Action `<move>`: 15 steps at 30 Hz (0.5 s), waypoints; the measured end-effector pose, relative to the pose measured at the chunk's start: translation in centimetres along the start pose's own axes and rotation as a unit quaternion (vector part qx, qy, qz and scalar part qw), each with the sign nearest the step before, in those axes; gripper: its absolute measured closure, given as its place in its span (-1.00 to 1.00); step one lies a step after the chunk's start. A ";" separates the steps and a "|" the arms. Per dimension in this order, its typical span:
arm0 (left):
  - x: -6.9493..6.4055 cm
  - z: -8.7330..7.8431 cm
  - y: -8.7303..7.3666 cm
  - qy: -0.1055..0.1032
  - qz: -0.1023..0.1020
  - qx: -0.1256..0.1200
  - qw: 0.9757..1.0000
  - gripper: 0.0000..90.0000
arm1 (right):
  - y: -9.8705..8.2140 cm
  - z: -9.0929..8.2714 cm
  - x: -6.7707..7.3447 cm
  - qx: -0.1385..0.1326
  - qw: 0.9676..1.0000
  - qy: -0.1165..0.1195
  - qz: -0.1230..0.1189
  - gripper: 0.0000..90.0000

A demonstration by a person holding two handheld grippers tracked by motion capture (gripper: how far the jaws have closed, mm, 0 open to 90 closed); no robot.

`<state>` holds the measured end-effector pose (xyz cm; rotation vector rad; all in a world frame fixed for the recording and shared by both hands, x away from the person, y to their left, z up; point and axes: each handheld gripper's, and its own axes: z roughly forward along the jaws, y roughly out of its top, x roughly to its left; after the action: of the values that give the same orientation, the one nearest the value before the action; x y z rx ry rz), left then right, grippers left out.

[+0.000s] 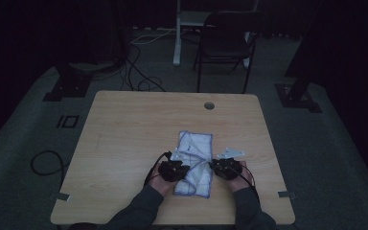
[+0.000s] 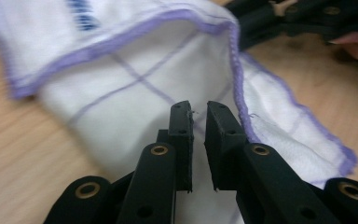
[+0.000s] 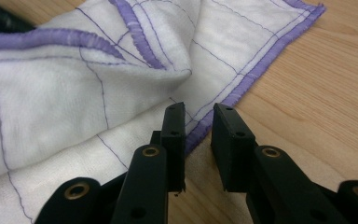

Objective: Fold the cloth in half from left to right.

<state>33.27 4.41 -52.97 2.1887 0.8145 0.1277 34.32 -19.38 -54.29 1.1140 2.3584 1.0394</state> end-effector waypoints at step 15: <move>-3.1 -1.3 -2.5 0.015 0.066 0.016 0.998 0.60 | 0.0 0.0 -0.1 0.000 1.000 0.001 0.002 0.67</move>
<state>29.13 4.60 -53.34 2.2765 0.6919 0.2142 34.32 -19.48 -54.29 1.1198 2.3595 1.0424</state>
